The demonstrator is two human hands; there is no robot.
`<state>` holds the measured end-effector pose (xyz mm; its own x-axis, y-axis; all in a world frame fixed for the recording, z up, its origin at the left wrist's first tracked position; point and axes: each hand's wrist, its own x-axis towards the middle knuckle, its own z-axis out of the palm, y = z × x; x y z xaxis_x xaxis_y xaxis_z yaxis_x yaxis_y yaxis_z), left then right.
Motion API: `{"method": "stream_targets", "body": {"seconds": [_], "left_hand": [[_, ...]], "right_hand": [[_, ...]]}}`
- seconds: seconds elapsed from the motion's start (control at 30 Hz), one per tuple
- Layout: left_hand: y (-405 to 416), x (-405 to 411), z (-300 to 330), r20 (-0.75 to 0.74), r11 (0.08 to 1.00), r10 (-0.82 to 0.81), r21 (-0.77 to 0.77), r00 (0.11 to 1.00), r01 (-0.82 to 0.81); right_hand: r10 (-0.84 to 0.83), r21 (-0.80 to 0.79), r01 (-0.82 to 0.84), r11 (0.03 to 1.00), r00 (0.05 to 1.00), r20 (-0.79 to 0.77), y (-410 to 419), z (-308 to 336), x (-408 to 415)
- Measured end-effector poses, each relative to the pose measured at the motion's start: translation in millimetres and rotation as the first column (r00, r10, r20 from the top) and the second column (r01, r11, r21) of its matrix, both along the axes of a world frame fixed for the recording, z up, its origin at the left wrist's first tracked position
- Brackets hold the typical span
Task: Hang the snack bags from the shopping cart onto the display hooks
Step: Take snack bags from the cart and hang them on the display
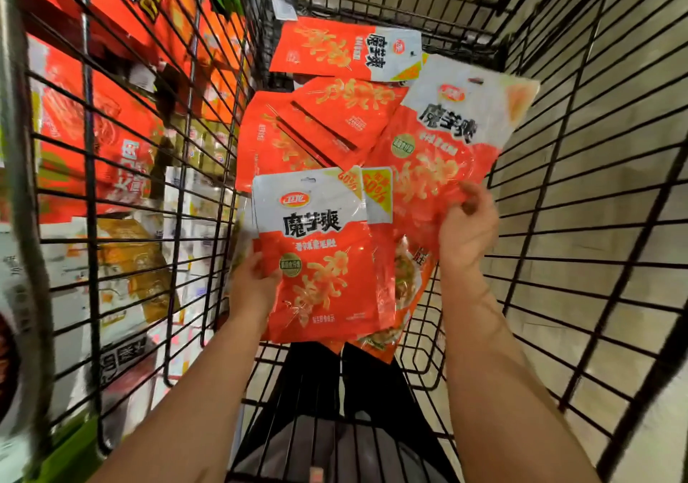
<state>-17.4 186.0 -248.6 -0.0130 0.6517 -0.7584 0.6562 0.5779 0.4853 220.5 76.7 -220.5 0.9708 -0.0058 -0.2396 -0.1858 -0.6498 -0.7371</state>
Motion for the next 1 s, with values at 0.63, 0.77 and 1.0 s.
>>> {"method": "stream_targets", "body": {"seconds": [0.63,0.77,1.0], "left_hand": [[10.9,11.8,18.1,-0.006,0.96,-0.239,-0.154,0.971,0.235],[5.3,20.2,30.8,0.011,0.937,-0.319,-0.149,0.948,0.317],[7.7,18.0,27.4,-0.091,0.945,-0.327,-0.03,0.94,0.326]], "right_hand": [[0.513,-0.099,-0.618,0.78,0.722,-0.464,-31.6,8.8,-92.4],[0.643,-0.126,-0.753,0.645,0.625,-0.442,-20.6,7.1,-88.6],[0.691,-0.136,-0.858,0.496,0.484,-0.537,-4.7,8.1,-74.4]]}}
